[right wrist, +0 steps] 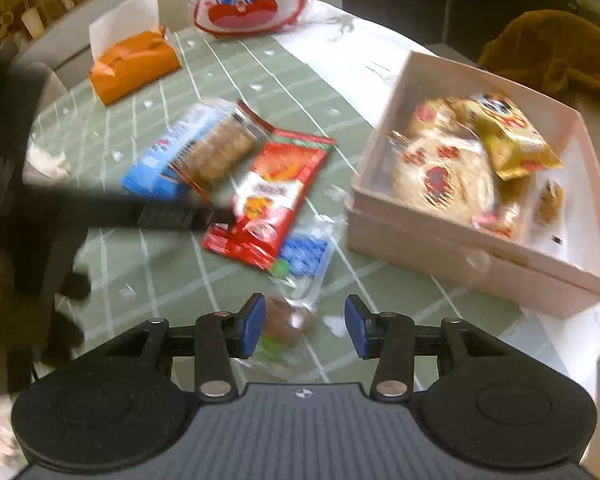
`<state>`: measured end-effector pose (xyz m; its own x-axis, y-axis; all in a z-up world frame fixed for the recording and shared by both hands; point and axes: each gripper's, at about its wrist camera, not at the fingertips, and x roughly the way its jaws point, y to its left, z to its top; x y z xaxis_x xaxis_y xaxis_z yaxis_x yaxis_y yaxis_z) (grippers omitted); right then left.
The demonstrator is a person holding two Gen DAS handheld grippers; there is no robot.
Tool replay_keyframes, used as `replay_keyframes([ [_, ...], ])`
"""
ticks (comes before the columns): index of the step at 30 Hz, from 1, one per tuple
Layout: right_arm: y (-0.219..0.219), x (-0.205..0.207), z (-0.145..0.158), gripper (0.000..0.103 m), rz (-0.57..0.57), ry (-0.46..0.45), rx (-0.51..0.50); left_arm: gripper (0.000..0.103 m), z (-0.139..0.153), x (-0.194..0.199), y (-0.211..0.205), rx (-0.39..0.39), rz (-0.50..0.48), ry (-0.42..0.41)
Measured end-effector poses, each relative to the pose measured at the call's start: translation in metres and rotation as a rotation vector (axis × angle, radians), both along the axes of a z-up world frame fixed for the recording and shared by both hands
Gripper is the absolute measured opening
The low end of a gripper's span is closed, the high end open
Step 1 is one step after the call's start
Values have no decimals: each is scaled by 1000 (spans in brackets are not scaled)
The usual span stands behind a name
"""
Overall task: Organize snacks
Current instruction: 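Move the left tool to the red spicy-strip packet while the right tool reaches the clear cookie packet, then close the left tool on the red spicy-strip packet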
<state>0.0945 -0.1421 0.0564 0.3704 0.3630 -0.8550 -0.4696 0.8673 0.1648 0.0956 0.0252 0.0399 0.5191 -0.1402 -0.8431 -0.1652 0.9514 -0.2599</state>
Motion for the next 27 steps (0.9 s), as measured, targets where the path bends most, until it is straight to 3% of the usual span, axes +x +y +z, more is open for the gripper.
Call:
replay_keyframes([
  [3,16,13,3,53,-15,35,66,31,0,-33,17,-84,107,-23],
  [6,41,25,0,57,-57,40,66,31,2,-55,26,-112,164,-26],
  [10,73,38,-14,59,-100,19,13,31,8,-78,28,-105,157,-31],
  [13,93,43,-29,60,-115,-1,-90,31,15,-92,31,-88,143,-46],
  [14,97,46,-33,65,-119,-2,-111,31,17,-95,33,-85,141,-51],
  [18,94,43,-33,67,-155,-6,-69,31,21,-104,40,-102,143,-76],
  [19,93,40,-32,64,-148,-1,-49,31,21,-107,42,-108,144,-82],
  [21,93,31,-31,37,-107,4,-53,31,20,-112,45,-123,143,-89],
  [24,97,8,-26,18,-24,5,-71,31,18,-117,46,-138,150,-92],
  [27,89,-19,-23,16,26,38,-45,31,16,-121,45,-152,154,-99],
])
